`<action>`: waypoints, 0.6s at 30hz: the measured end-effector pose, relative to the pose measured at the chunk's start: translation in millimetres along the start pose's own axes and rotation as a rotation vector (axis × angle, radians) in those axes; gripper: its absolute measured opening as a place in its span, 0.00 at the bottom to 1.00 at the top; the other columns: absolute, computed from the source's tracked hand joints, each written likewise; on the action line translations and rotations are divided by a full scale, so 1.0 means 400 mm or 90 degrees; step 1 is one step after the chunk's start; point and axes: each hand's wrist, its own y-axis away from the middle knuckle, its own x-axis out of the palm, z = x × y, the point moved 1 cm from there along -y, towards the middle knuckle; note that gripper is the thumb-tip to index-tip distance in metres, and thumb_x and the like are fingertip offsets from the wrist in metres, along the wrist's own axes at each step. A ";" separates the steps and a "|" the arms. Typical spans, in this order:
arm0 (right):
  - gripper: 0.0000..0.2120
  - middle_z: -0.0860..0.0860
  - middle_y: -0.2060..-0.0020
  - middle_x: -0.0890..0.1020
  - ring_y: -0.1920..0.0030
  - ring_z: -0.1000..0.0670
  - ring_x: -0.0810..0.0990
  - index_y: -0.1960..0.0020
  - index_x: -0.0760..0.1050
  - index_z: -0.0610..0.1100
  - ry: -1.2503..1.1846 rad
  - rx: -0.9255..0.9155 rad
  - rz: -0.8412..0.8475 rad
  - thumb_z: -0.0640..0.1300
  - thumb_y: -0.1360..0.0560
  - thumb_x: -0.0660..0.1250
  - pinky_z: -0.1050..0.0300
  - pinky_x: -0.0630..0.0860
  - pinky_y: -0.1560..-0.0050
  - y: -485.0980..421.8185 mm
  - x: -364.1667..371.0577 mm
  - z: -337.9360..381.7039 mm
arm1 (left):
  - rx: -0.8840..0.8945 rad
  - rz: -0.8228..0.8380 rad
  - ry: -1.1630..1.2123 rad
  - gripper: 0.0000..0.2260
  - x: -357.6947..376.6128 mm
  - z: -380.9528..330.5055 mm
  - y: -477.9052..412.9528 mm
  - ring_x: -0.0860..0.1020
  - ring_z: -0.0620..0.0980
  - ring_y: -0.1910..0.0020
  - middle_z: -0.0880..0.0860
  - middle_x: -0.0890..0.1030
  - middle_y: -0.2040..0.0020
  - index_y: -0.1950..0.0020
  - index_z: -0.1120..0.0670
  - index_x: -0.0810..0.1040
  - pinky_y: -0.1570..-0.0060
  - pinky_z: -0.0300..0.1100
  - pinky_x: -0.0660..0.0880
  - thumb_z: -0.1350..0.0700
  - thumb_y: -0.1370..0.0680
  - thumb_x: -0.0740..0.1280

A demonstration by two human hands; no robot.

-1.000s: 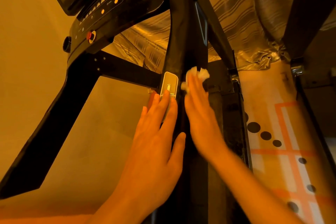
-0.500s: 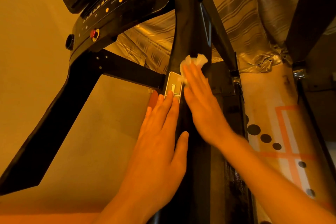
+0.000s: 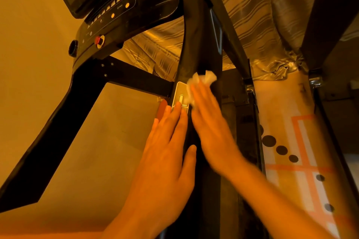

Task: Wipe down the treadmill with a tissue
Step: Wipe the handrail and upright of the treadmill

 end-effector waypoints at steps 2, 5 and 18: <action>0.26 0.69 0.19 0.43 0.18 0.61 0.41 0.17 0.43 0.65 -0.070 0.023 0.026 0.56 0.13 0.47 0.48 0.42 0.18 0.168 0.034 0.025 | -0.008 0.009 0.004 0.29 0.004 0.005 -0.001 0.32 0.28 0.24 0.25 0.36 0.24 0.23 0.32 0.37 0.27 0.30 0.33 0.34 0.22 0.45; 0.26 0.72 0.20 0.41 0.19 0.64 0.40 0.21 0.39 0.72 -0.074 0.068 0.021 0.61 0.15 0.45 0.54 0.37 0.19 0.172 0.029 0.015 | -0.009 0.006 0.000 0.30 0.002 0.003 0.000 0.33 0.29 0.24 0.26 0.37 0.22 0.22 0.33 0.39 0.26 0.31 0.34 0.34 0.23 0.44; 0.24 0.77 0.23 0.43 0.20 0.66 0.42 0.28 0.38 0.82 -0.109 0.112 -0.023 0.67 0.18 0.46 0.47 0.36 0.18 0.269 0.067 -0.020 | -0.015 0.012 0.009 0.31 0.001 0.001 0.000 0.36 0.29 0.22 0.28 0.41 0.20 0.21 0.34 0.42 0.24 0.33 0.36 0.33 0.24 0.45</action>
